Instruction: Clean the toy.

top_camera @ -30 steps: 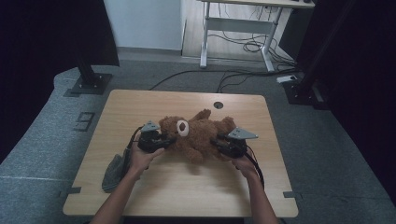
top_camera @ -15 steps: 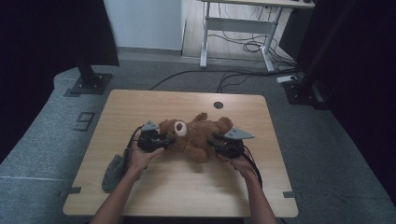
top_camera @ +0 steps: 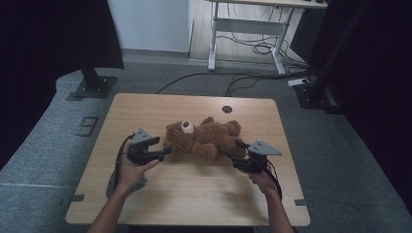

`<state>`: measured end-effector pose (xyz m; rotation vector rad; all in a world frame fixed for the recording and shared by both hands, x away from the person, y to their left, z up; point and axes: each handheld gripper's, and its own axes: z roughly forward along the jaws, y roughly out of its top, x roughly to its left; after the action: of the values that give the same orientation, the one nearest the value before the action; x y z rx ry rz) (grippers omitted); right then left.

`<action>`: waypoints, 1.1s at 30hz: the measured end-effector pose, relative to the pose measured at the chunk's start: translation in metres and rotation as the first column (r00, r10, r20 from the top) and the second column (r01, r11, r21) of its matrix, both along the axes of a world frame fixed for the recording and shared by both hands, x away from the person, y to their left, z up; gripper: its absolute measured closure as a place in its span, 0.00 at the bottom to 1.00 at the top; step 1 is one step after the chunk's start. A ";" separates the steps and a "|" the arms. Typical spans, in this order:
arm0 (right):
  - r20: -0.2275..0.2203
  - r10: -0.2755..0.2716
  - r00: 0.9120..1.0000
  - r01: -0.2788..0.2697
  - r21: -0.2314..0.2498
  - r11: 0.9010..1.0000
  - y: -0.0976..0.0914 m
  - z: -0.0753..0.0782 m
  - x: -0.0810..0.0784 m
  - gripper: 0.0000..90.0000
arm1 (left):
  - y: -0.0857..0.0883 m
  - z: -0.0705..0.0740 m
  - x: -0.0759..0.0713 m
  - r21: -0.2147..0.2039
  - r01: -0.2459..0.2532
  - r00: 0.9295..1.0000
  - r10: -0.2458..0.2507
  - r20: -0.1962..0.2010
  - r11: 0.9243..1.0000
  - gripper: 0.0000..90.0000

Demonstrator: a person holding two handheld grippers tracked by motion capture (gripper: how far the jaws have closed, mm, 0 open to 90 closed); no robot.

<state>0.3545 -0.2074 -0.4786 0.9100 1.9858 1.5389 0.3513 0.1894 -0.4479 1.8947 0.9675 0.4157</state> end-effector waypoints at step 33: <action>-0.107 -0.026 0.994 0.020 -0.063 0.998 -0.039 -0.066 -0.076 0.37 | 0.052 -0.038 -0.067 0.057 -0.051 0.997 0.055 -0.054 0.997 0.36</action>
<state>0.2785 -0.2464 -0.5442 1.0059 2.0780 1.4356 0.2839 0.2413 -0.4856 1.9427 1.0550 0.4266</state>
